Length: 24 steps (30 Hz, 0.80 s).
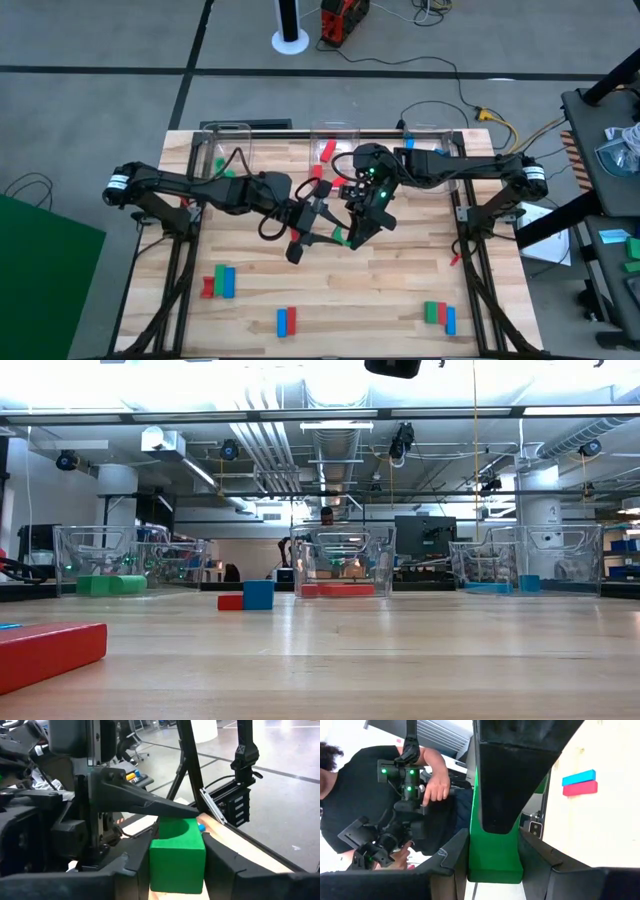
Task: Sort blocks
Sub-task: Put the green wooden block into the left transparent bin
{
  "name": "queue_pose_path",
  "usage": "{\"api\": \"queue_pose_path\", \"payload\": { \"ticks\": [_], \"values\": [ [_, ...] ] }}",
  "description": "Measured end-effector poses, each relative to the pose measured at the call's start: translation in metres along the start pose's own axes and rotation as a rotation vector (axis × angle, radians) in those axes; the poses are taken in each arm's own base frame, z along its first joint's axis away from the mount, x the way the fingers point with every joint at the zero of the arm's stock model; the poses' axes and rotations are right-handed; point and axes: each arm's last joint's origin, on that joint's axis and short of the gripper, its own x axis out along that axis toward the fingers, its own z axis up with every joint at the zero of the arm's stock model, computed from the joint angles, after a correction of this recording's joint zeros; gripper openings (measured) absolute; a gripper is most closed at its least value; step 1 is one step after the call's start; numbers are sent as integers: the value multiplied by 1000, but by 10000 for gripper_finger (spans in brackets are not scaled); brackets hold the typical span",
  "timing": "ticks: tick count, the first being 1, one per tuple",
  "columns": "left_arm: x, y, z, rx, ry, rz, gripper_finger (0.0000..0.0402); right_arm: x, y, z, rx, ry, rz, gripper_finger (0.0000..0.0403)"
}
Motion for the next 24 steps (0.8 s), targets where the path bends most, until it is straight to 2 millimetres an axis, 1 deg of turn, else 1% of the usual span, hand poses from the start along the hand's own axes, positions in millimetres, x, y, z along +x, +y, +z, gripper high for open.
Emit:
{"api": "queue_pose_path", "payload": {
  "ticks": [7,9,13,15,19,24],
  "values": [
    [0,0,0,0,-1,1,121,0,0,0,1,-3,-4,124],
    [0,0,0,-1,0,2,121,0,0,0,0,-4,-5,144],
    [0,0,0,-8,4,8,120,0,0,1,-5,-17,-18,204],
    [-1,0,0,-8,4,9,120,-1,-1,1,-4,-20,-19,222],
    [-4,1,2,-8,8,20,120,-5,-3,2,6,-25,-21,242],
    [-10,0,2,-18,49,39,119,-19,-10,3,59,-44,-50,244]
  ]
}}
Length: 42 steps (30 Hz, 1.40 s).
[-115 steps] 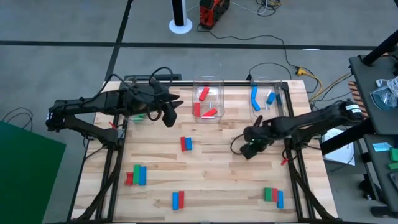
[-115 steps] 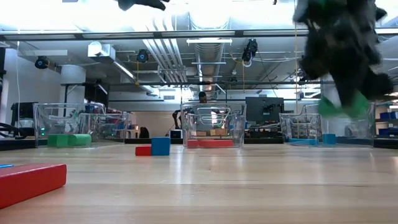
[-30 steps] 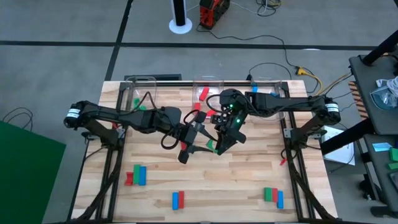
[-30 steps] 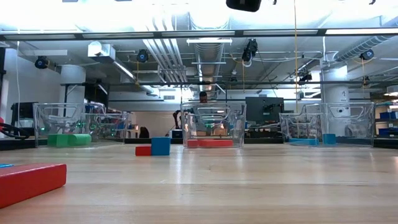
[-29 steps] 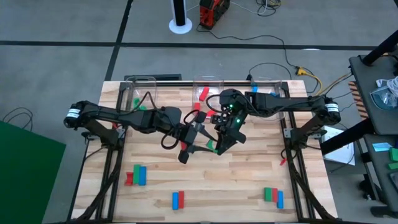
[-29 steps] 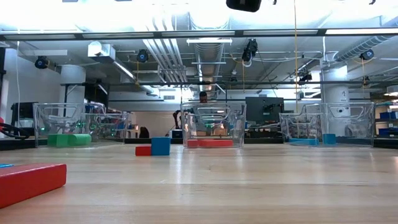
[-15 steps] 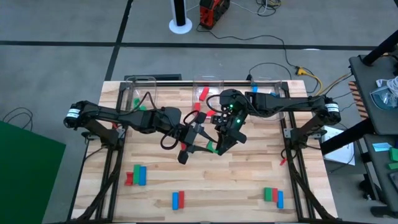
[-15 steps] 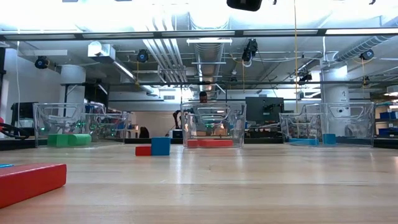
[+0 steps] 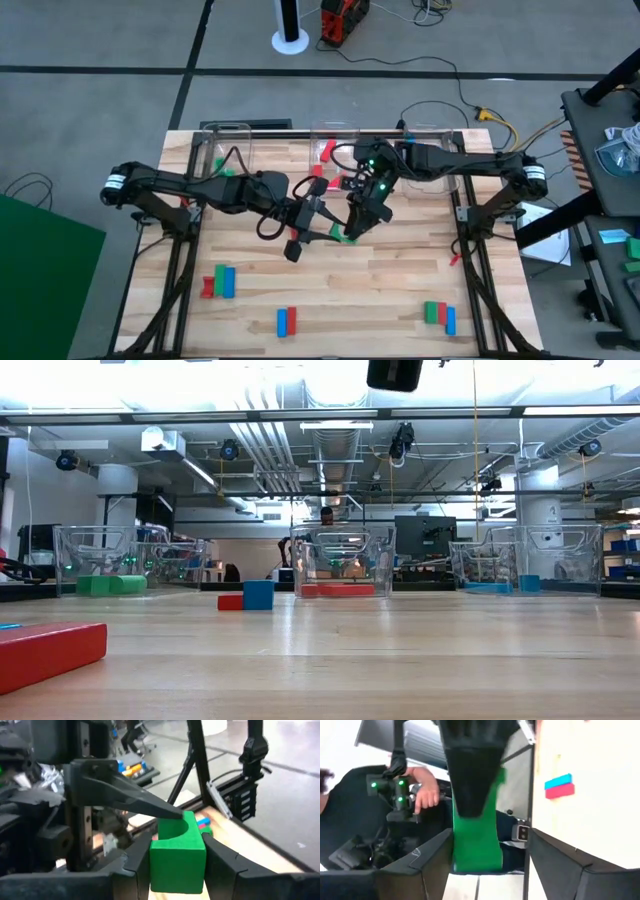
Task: Sort blocks
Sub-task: Put the green wooden block into the left transparent bin
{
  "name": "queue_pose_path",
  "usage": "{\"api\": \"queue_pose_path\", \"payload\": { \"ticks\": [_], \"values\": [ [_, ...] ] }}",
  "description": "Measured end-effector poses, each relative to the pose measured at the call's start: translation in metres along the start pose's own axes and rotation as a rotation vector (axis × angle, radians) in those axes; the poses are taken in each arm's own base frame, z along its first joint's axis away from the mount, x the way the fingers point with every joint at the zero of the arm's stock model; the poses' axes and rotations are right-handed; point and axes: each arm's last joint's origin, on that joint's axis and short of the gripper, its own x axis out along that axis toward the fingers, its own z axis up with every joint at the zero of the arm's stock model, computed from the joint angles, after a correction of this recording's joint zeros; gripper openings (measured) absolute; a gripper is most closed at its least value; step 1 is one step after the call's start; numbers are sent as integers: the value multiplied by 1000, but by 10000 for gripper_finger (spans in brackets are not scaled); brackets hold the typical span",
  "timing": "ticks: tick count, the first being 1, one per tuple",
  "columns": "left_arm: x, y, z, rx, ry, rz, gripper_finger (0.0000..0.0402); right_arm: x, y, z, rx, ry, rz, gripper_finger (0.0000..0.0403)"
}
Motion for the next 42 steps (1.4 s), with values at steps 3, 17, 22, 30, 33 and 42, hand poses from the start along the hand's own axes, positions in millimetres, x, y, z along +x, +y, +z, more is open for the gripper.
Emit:
{"api": "queue_pose_path", "payload": {
  "ticks": [3,17,22,30,33,42],
  "values": [
    [-9,0,0,-19,55,27,119,-12,-8,-1,63,-5,-35,236],
    [-97,11,-26,-417,608,538,119,-49,-40,-13,276,-94,-441,209],
    [-136,27,-47,-745,760,745,119,-50,-40,-13,270,-109,-474,204],
    [-191,54,-80,-1137,958,1047,119,-50,-41,-12,263,-125,-508,201],
    [-204,69,-92,-1190,989,1122,119,-50,-42,-12,262,-130,-521,200],
    [-229,115,-139,-1316,1092,1203,119,-50,-43,-12,258,-135,-541,200]
  ]
}}
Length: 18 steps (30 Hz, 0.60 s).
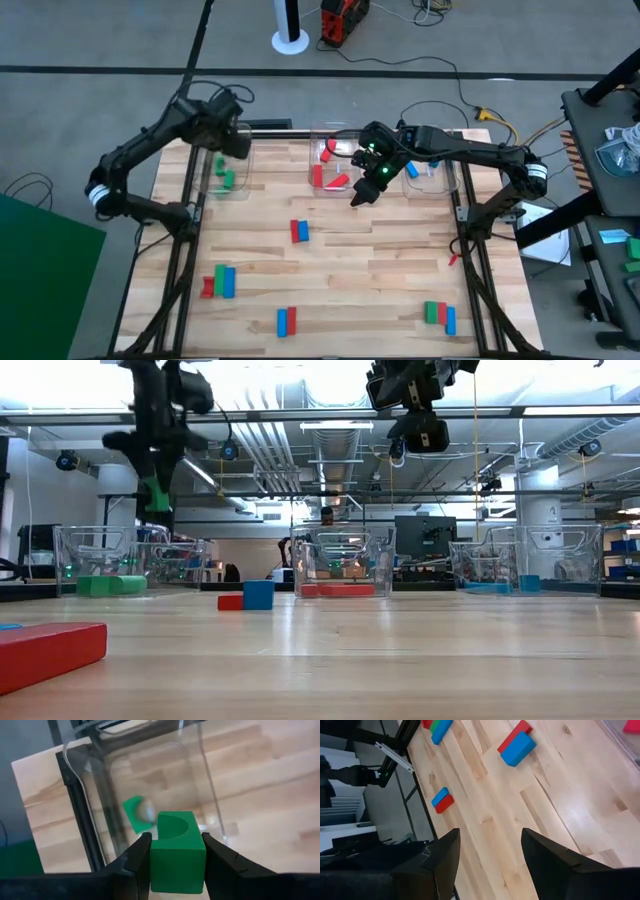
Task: Sort blocks
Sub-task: Put the green wooden block into the left transparent bin
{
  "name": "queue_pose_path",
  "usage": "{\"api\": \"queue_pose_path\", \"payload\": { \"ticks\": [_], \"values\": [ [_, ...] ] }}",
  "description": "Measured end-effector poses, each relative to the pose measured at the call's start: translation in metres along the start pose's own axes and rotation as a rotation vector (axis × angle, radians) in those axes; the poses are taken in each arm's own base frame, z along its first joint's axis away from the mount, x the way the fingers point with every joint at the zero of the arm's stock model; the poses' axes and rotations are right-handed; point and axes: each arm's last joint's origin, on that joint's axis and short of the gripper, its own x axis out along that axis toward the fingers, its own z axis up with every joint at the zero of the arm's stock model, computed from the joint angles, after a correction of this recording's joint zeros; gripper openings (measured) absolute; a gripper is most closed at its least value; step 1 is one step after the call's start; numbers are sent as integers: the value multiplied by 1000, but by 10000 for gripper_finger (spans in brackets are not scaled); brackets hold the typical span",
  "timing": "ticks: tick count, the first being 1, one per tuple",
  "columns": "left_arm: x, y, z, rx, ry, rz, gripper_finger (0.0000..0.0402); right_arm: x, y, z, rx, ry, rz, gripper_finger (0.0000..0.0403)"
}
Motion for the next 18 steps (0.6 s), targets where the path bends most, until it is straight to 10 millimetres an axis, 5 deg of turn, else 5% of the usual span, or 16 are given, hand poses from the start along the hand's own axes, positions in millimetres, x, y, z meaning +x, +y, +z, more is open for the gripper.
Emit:
{"api": "queue_pose_path", "payload": {
  "ticks": [9,18],
  "values": [
    [52,13,38,-12,83,34,119,0,0,0,-9,-6,-11,200],
    [78,21,58,-82,67,-33,119,0,0,0,-13,-6,-11,201]
  ]
}}
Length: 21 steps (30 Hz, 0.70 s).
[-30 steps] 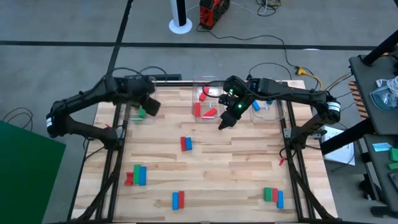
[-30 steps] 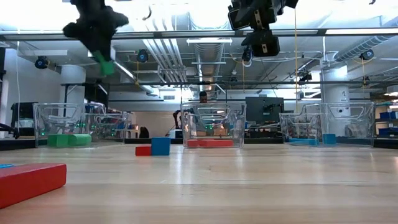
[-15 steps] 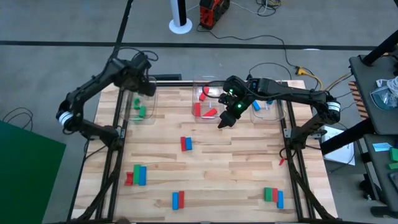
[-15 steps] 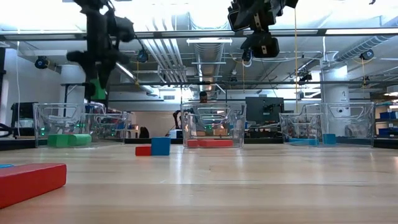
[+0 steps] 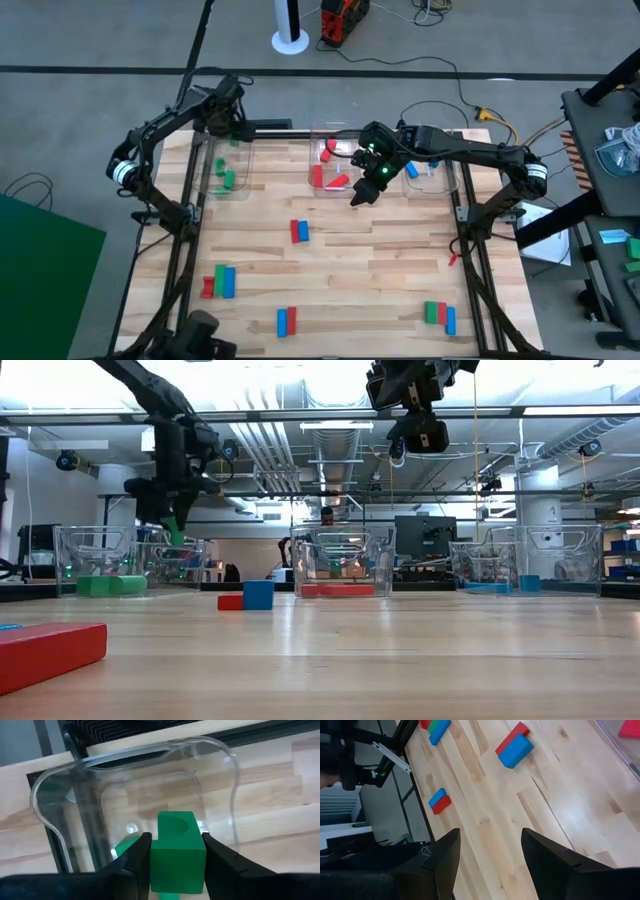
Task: Sort blocks
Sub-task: Put the green wooden block into the left transparent bin
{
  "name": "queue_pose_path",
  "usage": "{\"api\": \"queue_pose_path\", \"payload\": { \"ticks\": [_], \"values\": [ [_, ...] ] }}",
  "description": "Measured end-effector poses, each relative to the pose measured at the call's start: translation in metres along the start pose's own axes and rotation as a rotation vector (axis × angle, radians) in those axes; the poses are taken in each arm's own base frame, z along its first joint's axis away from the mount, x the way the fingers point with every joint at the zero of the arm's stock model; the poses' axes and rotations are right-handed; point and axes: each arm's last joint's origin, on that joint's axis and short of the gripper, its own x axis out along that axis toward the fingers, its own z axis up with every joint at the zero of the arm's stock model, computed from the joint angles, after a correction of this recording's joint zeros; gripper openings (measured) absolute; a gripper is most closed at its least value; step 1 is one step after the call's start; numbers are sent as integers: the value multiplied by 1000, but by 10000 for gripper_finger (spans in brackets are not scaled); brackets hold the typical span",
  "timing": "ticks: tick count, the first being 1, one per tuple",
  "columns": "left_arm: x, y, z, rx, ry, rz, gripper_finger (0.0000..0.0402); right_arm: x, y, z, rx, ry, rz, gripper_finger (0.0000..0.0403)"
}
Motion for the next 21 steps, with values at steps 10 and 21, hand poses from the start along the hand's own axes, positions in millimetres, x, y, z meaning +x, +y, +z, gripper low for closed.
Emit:
{"api": "queue_pose_path", "payload": {
  "ticks": [10,21],
  "values": [
    [22,1,12,-14,16,-11,119,0,0,0,-18,-2,0,201],
    [27,0,13,-18,30,-6,166,0,0,0,-18,-3,0,201]
  ]
}}
